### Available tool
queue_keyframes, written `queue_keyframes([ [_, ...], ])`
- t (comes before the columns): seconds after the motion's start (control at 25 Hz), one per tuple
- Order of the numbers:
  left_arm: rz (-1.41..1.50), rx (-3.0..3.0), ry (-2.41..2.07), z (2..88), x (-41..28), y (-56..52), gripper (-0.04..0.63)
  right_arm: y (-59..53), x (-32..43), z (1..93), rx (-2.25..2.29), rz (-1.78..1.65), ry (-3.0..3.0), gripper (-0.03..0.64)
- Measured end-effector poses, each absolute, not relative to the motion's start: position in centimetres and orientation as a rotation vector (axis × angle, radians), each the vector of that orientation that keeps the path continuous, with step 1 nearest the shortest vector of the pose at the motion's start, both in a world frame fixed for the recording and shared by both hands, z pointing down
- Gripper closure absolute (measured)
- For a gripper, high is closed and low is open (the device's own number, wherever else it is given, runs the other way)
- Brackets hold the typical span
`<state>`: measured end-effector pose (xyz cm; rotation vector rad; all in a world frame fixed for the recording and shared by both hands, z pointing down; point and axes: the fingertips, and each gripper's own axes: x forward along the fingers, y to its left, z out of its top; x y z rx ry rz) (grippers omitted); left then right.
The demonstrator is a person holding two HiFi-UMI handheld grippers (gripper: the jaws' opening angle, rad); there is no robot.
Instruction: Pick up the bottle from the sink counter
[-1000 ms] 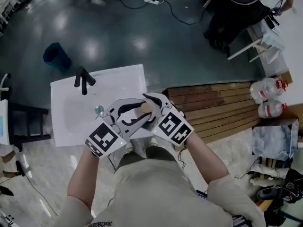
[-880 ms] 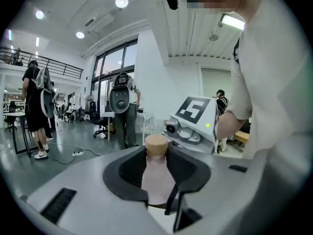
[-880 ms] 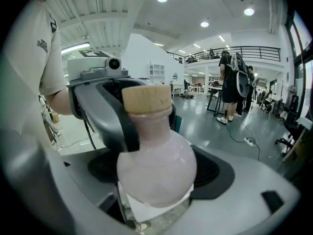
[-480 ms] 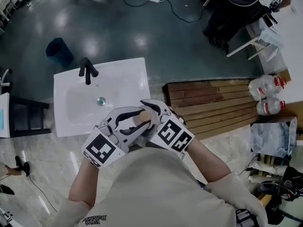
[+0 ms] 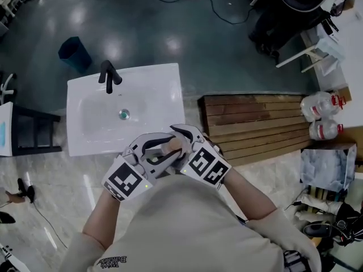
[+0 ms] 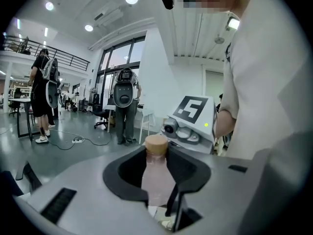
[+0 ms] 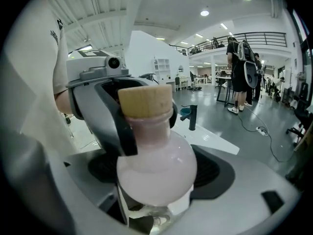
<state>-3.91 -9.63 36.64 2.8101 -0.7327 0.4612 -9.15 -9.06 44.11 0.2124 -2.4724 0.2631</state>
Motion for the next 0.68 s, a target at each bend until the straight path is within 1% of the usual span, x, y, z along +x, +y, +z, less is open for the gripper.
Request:
queue_keyframes([
  [0.36,0.451,2.823,-0.776,36.1,-4.3,-9.3,0.471,-8.9,-9.4,43.6,0.212,0.210,-2.473,0.247],
  [0.68,0.450,2.824,-0.761,36.1,-3.8,-8.5,0.471,-7.9,-9.0,43.5,0.191,0.236,-2.493,0.247],
])
